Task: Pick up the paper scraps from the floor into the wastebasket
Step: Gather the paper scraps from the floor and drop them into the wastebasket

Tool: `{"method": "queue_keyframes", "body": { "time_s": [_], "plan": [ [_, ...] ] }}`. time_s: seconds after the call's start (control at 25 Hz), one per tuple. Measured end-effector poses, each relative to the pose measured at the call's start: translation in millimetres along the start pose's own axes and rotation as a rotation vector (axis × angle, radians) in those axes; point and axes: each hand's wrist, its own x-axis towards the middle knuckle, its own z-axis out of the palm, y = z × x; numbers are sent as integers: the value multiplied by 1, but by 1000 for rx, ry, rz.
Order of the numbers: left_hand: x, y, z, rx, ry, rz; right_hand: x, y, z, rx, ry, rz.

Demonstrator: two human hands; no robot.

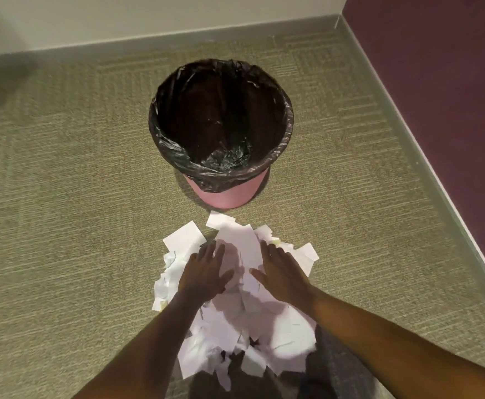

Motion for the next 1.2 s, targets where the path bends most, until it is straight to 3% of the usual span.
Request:
{"method": "queue_keyframes", "body": {
  "time_s": [0.4,0.52,0.76,1.04,1.2],
  "plan": [
    [11,-23,34,32,76,-55,66,-2,19,222,182,59],
    [17,-19,34,-23,43,-88,77,2,19,387,141,96],
    [30,-18,19,-421,14,-299,81,3,22,667,83,199],
    [42,-20,14,-720,-3,-290,76,11,10,716,65,50],
    [40,-25,0,-944,-101,-250,69,27,-7,802,69,54]
  ]
}}
